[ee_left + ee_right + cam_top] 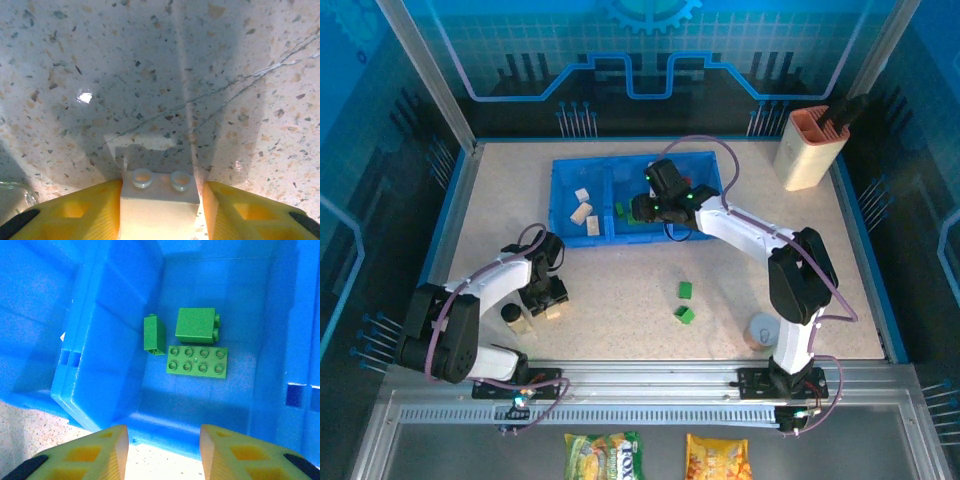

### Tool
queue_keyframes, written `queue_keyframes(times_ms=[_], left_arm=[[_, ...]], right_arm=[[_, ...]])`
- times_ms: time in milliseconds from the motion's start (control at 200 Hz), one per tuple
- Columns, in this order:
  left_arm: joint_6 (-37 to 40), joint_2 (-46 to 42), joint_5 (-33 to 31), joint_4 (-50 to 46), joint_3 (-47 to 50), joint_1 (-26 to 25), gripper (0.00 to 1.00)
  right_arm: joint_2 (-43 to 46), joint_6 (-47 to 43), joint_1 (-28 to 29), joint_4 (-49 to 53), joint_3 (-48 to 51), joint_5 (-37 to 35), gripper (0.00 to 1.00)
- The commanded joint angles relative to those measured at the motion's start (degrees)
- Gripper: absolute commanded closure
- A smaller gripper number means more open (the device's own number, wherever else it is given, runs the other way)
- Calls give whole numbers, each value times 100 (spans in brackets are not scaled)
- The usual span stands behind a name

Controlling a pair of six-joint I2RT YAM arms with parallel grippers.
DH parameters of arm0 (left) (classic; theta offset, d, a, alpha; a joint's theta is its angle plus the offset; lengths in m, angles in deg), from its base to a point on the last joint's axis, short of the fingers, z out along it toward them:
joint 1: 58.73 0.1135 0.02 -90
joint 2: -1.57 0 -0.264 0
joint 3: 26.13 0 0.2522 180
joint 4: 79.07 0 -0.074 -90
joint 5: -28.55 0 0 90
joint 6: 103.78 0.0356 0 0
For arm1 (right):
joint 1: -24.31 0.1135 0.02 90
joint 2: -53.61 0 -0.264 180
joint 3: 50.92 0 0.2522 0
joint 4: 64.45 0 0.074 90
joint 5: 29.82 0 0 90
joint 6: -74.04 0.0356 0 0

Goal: Sort the legos into containers by color
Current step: Pick up the lego from the bottom-left of the table, then place the lego in the container.

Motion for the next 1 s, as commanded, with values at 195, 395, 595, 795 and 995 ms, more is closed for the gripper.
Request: queue_keyframes(times_ms=[195,395,595,795,995], left_arm=[[89,-7,208,-4,-72,-30,62],[176,-218,310,-60,-248,-47,63],[257,-326,385,-178,-618,-111,64],[369,-335,428,-366,-1189,-227,65],[553,-184,458,-524,-1889,-352,65]], right_arm=[[310,-80,51,37,76,-29,57],[399,-79,49,53,151,-57,57],[552,-114,49,163,235,-107,58],[876,-159,41,324,483,-231,57],[1267,-151,19,497,783,-404,58]])
